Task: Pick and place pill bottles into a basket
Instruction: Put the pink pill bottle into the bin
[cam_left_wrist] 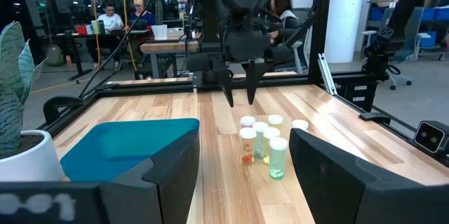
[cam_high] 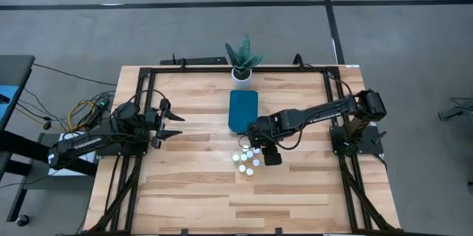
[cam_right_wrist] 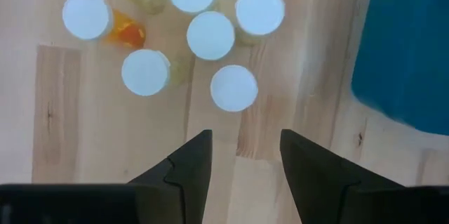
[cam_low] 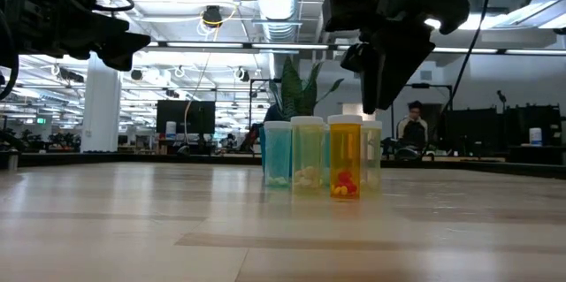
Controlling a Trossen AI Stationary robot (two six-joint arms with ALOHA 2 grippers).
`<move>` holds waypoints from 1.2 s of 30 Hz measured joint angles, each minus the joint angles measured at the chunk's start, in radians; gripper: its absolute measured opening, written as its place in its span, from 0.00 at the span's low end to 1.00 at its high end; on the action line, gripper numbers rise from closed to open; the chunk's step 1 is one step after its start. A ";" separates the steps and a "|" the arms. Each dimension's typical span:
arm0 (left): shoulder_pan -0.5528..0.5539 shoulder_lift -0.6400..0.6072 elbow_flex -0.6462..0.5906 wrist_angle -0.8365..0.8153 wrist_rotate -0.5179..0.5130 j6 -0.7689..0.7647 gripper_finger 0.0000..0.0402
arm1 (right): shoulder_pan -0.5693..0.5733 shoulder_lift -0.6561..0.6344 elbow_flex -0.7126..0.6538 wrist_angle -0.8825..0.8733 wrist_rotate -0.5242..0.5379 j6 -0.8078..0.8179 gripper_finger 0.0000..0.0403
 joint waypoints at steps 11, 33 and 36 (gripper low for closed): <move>0.000 0.000 0.000 0.002 -0.002 0.000 0.53 | 0.002 0.051 0.006 0.013 -0.002 0.000 0.44; 0.000 0.000 0.000 0.000 -0.003 0.000 0.53 | 0.027 0.065 0.007 0.089 0.002 -0.042 0.44; 0.000 0.000 0.000 0.000 -0.003 0.000 0.53 | 0.026 0.065 0.007 0.095 0.004 -0.062 0.44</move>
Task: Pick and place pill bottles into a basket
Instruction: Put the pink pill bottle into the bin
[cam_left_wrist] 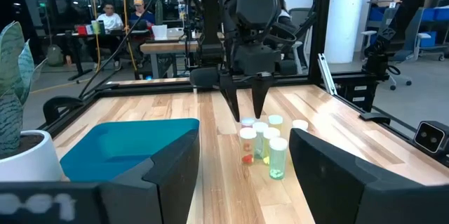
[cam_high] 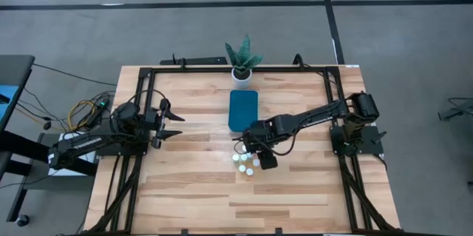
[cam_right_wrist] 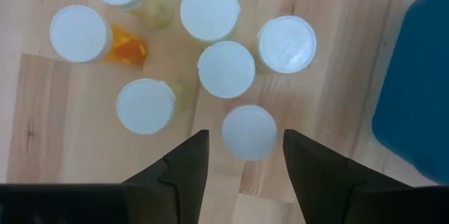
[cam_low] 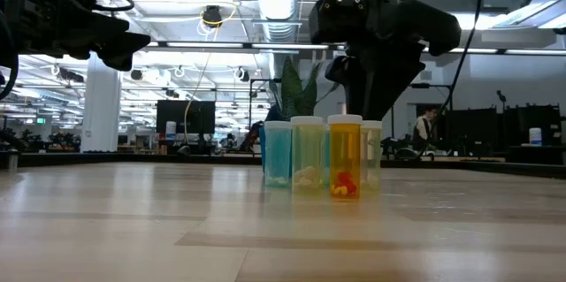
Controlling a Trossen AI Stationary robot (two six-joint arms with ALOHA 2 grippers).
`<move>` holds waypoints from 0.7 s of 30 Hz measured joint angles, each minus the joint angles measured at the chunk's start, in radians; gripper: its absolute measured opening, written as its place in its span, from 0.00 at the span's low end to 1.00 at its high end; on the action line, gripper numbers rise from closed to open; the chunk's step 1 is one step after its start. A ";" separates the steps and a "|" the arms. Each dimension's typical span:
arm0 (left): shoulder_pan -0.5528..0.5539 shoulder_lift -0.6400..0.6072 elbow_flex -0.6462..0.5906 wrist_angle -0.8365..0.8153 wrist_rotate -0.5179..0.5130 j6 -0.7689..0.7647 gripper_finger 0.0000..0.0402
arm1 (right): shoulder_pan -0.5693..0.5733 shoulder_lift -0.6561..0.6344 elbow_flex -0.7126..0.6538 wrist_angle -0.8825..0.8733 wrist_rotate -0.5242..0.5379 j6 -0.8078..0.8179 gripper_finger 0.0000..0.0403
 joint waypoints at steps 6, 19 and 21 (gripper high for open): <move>0.000 0.000 0.000 0.000 0.000 0.000 0.53 | 0.000 0.000 0.000 0.003 0.002 -0.001 0.43; 0.000 0.000 0.000 0.000 0.000 0.000 0.53 | 0.006 0.044 0.000 0.043 0.001 0.000 0.40; 0.000 0.000 0.000 0.000 0.000 0.000 0.53 | 0.004 0.044 0.000 0.040 0.001 0.000 0.39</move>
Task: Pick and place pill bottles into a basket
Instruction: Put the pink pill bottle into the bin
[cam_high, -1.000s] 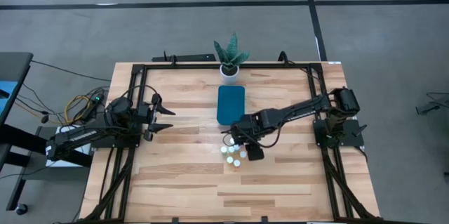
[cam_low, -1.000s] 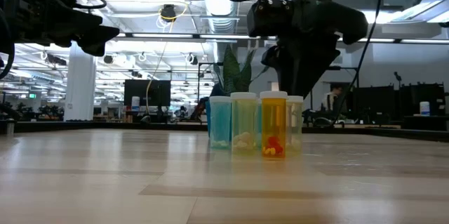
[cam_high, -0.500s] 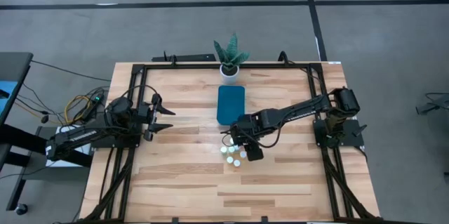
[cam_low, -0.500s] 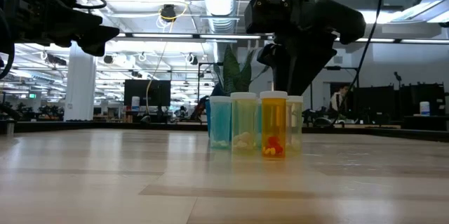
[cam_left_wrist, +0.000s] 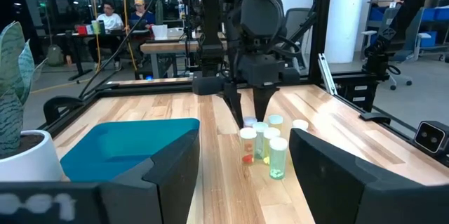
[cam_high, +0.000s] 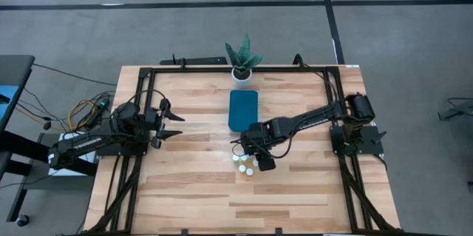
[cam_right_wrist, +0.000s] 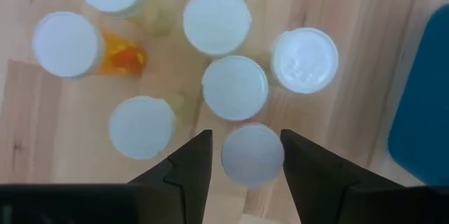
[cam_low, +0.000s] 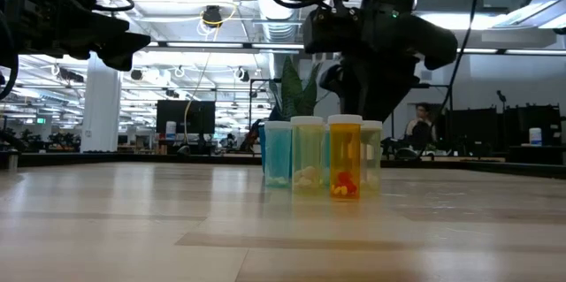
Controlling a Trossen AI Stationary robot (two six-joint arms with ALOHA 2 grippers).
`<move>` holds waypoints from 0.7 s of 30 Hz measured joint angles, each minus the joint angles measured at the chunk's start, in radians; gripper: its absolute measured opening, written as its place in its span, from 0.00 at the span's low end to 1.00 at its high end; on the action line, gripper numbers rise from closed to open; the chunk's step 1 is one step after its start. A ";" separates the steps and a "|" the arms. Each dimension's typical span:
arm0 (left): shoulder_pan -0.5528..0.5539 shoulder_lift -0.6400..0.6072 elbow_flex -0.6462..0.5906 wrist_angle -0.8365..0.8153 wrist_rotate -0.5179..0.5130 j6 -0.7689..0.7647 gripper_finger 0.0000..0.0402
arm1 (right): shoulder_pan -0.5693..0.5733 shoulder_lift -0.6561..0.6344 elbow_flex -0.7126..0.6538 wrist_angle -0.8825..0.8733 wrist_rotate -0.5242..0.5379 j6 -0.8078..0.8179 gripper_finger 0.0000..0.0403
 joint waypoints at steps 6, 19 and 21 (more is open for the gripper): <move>0.000 0.000 0.000 0.000 0.000 0.000 0.53 | 0.000 0.000 0.000 0.000 0.000 0.000 0.37; 0.000 0.000 0.000 0.000 0.000 0.000 0.53 | -0.034 -0.002 0.061 -0.114 -0.001 0.008 0.31; 0.000 0.000 0.000 0.000 0.000 0.000 0.53 | -0.043 -0.002 0.086 -0.150 -0.001 0.008 0.32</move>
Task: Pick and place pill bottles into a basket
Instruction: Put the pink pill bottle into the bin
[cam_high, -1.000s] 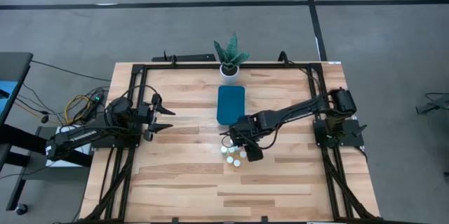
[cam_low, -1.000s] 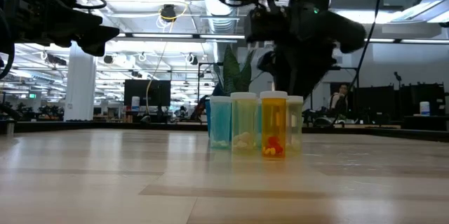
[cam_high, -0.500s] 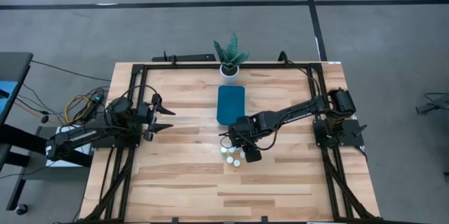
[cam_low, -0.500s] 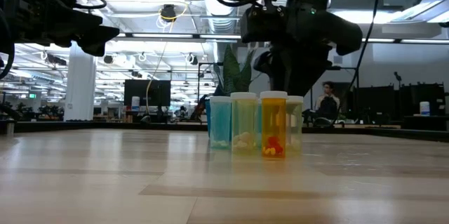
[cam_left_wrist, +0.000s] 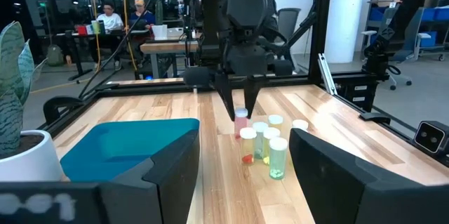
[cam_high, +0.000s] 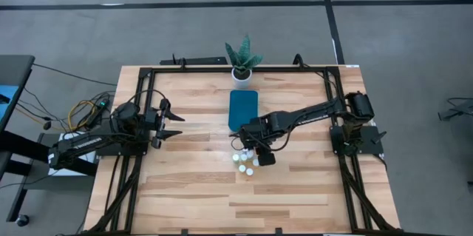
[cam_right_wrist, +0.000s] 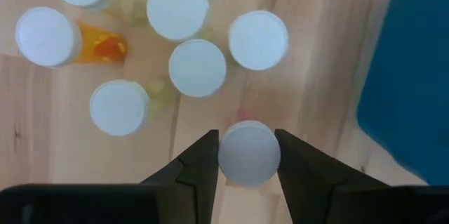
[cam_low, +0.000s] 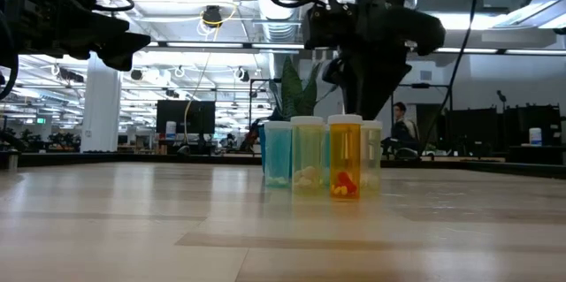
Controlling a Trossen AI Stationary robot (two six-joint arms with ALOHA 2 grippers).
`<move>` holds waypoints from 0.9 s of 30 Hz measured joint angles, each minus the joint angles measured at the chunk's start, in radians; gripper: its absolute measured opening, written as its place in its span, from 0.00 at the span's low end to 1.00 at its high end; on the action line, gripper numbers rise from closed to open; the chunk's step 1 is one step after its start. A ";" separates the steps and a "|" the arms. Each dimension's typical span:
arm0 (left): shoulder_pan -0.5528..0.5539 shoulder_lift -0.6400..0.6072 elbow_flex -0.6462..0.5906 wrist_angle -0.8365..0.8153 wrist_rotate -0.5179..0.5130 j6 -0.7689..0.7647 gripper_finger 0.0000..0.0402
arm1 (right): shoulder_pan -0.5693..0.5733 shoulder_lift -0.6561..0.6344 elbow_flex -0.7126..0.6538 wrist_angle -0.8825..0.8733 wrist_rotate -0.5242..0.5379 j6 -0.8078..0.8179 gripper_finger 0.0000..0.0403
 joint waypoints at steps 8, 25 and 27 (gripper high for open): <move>0.000 0.000 0.000 0.000 0.000 0.000 0.53 | -0.067 -0.060 0.122 -0.137 0.002 0.000 0.30; 0.000 0.000 0.000 0.000 0.000 0.000 0.53 | -0.228 -0.047 0.195 -0.122 0.104 -0.104 0.31; 0.000 0.000 0.000 0.000 0.000 0.000 0.53 | -0.232 -0.023 0.199 -0.103 0.101 -0.119 0.31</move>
